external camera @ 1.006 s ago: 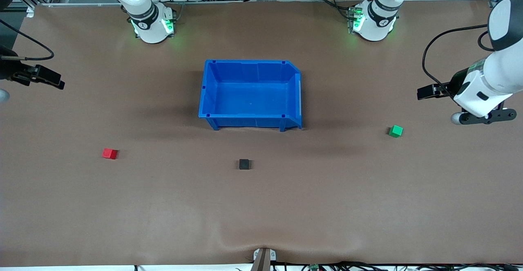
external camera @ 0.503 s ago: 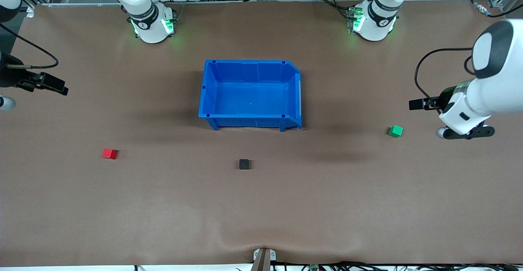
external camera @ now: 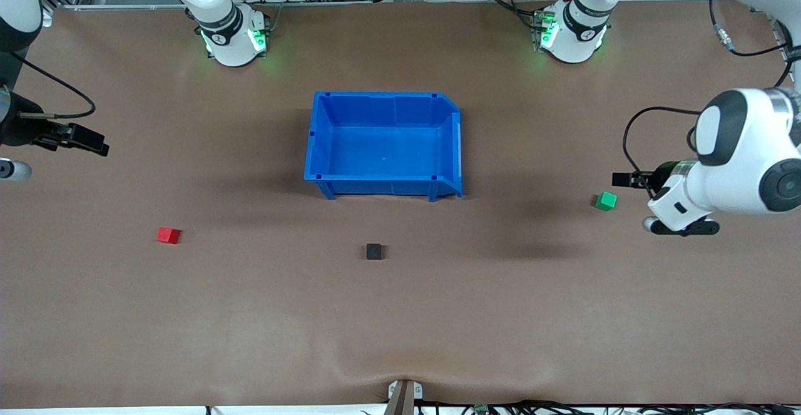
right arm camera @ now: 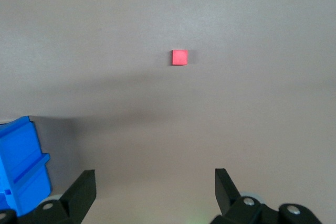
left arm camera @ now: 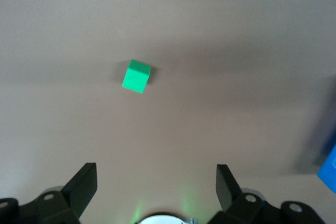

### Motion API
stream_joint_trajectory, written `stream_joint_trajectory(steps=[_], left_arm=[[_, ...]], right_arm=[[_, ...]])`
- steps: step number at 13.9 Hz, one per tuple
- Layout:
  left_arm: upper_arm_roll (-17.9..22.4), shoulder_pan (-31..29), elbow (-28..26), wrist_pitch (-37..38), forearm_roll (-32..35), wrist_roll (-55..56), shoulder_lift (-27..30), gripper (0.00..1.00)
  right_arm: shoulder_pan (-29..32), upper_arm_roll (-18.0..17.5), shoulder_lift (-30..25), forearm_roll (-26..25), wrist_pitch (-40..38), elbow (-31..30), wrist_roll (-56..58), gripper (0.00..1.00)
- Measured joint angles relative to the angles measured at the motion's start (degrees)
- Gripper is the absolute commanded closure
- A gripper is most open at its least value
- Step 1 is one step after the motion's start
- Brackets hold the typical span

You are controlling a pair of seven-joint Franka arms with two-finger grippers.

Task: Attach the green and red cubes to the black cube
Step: 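Reach the left gripper down to the green cube and grasp it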

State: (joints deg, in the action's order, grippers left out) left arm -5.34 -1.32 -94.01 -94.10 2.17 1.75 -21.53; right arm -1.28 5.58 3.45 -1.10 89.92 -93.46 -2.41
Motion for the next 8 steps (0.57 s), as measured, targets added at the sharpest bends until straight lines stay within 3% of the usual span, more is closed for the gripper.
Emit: stream_joint_trajectory(steps=[8], left_arm=[[-0.09, 0.04, -6.15, -11.64, 0.00, -0.48, -2.38, 0.00]], right_arm=[[0.37, 0.12, 2.64, 0.00, 1.77, -0.17, 0.01, 0.00]])
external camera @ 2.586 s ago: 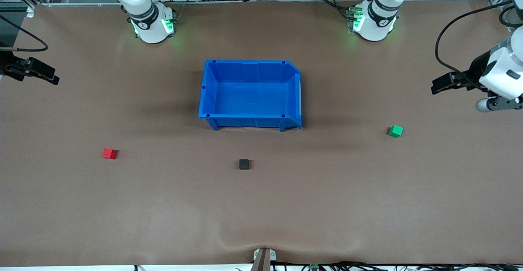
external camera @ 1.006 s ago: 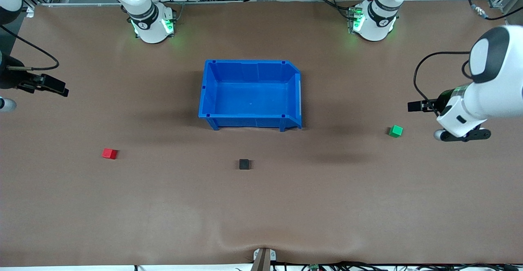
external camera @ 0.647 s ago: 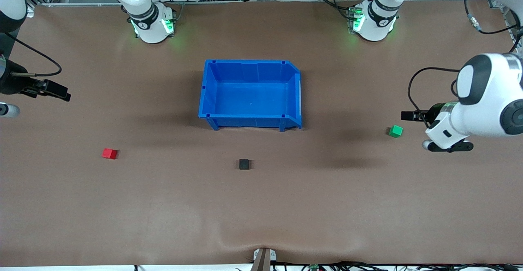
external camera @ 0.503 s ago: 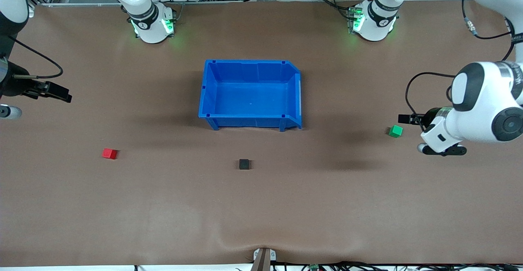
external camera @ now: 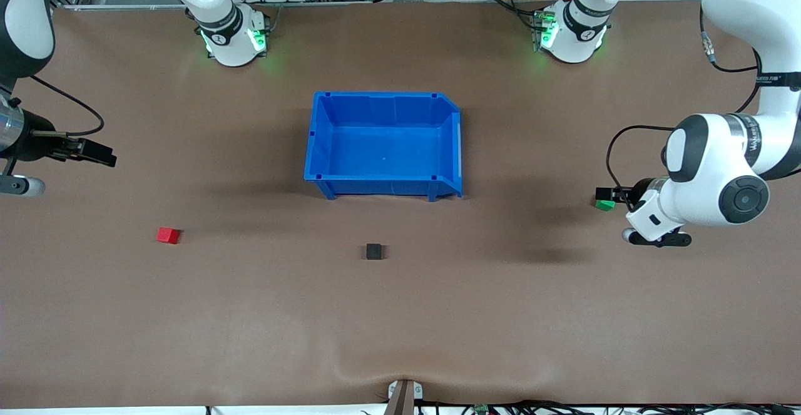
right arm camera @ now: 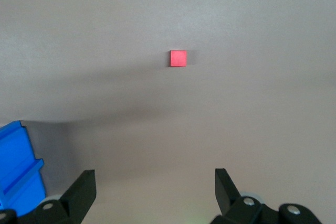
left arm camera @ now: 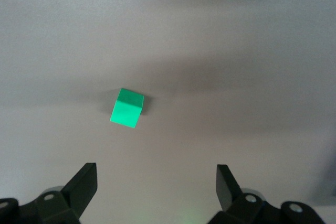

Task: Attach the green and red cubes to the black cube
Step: 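Reach the left gripper down to the green cube and grasp it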

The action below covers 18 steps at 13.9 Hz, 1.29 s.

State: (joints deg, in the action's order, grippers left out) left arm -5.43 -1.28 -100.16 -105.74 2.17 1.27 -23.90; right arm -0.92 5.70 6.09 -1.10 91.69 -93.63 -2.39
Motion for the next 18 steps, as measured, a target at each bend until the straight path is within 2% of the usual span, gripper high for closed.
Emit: stream_joint_trajectory(steps=[6, 9, 15, 18], left_arm=[[-0.08, 0.24, -1.48, -5.48, 0.32, -1.31, -2.49, 0.00], [-0.12, 0.24, -3.01, -8.91, 5.54, -1.88, -3.82, 0.00], [-0.07, -0.09, -9.50, -17.32, 6.95, -2.31, -4.02, 0.00], [0.05, -0.68, -11.88, -20.20, 6.98, -6.99, -4.03, 0.00]], right_arm=[[0.48, 0.01, 1.41, 0.00, 2.75, -0.07, 0.00, 0.00], [0.68, 0.02, 2.68, 0.00, 3.52, -0.08, 0.00, 0.00], [1.95, 0.02, 5.55, 0.00, 6.13, -0.13, 2.31, 0.00], [1.97, 0.01, 6.37, 0.00, 6.64, -0.13, 2.47, 0.00]])
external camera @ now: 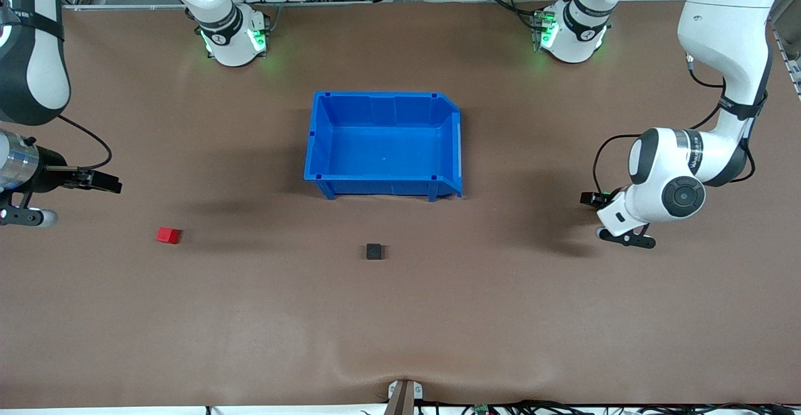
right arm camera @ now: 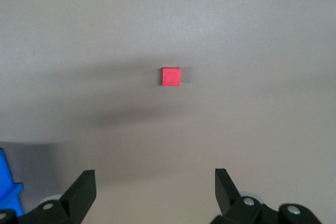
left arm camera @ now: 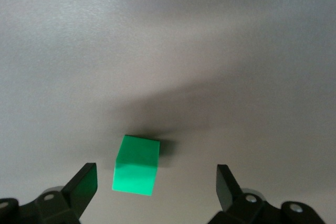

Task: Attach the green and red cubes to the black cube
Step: 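Reach the left gripper down to the green cube and grasp it, then grasp the red cube with the right gripper while the left gripper carries green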

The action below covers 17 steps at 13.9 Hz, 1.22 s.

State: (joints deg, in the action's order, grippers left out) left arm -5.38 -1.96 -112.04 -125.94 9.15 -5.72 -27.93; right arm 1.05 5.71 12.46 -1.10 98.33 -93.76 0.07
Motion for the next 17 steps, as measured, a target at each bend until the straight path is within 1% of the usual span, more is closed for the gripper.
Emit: stream_joint_trajectory(steps=[4, 6, 7, 8, 10, 12, 13, 14, 17], left_arm=[[0.03, -0.76, -1.53, -2.29, 0.00, -5.42, 0.03, 0.00], [0.03, -0.90, -3.04, -4.83, 0.00, -7.11, 0.04, 0.04], [0.03, -0.98, -3.58, -5.65, 0.00, -7.62, 0.06, 0.13], [0.03, -1.04, -3.98, -6.22, 0.04, -7.89, 0.06, 0.18], [0.03, -1.06, -4.43, -7.08, 1.35, -8.26, 0.08, 0.19], [0.03, -1.07, -4.65, -7.23, 2.82, -8.29, 0.10, 0.34], [0.03, -1.07, -4.82, -7.32, 3.02, -8.29, 0.11, 0.39], [0.03, -1.07, -5.01, -7.55, 3.04, -8.30, 0.11, 0.40], [-0.01, -1.07, -5.21, -8.13, 3.05, -8.35, 0.11, 0.54]], right_arm=[[0.01, 0.00, 0.88, 0.00, 1.19, -0.02, 0.05, 0.00], [0.02, 0.00, 1.60, 0.00, 1.83, -0.04, 0.06, 0.00], [0.02, 0.00, 1.99, 0.00, 2.10, -0.06, 0.07, 0.00], [0.02, 0.00, 2.32, 0.00, 2.33, -0.07, 0.07, 0.00], [0.02, 0.00, 2.88, 0.00, 2.63, -0.08, 0.08, 0.00], [0.02, 0.00, 3.46, 0.00, 3.24, -0.11, 0.09, 0.00], [0.03, 0.00, 3.76, 0.00, 3.51, -0.13, 0.09, 0.00], [0.03, 0.00, 4.10, 0.00, 3.73, -0.15, 0.10, 0.00], [0.03, 0.00, 5.06, 0.00, 4.51, -0.18, 0.10, 0.00]])
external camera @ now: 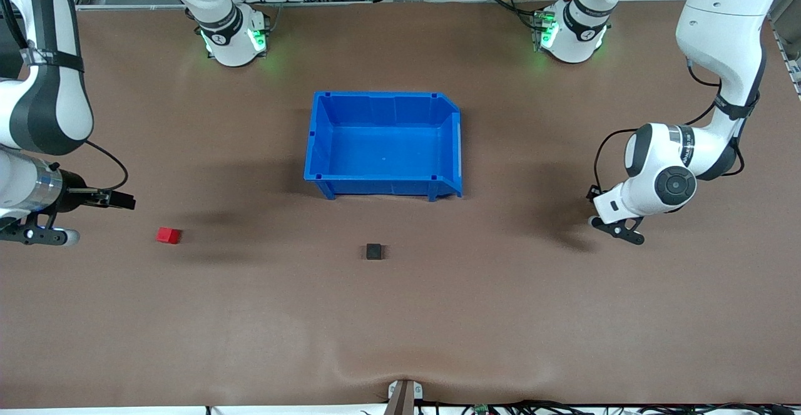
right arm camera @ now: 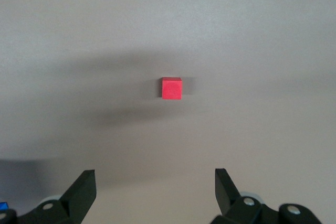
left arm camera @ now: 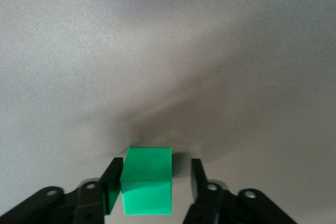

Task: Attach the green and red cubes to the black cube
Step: 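Grasp the red cube with the right gripper while the left gripper carries green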

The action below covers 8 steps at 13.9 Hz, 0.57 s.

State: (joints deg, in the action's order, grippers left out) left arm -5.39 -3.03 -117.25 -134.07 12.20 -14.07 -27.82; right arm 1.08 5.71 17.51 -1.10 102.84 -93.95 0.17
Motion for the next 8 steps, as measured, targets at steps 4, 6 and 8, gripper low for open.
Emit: stream_joint_trajectory(steps=[4, 6, 8], left_arm=[[-0.02, 0.00, 0.00, -0.82, 0.00, 0.00, 0.00, 0.94], [-0.02, -0.02, 0.18, -1.01, 0.00, 0.01, 0.00, 1.00], [-0.02, -0.04, 0.33, -1.10, 0.00, 0.01, 0.00, 1.00]], right_arm=[[0.00, 0.00, 1.30, 0.00, 1.44, -0.04, 0.01, 0.00], [0.01, 0.00, 1.89, 0.00, 2.14, -0.05, 0.01, 0.00], [0.01, 0.00, 2.38, 0.00, 2.54, -0.06, 0.01, 0.00]])
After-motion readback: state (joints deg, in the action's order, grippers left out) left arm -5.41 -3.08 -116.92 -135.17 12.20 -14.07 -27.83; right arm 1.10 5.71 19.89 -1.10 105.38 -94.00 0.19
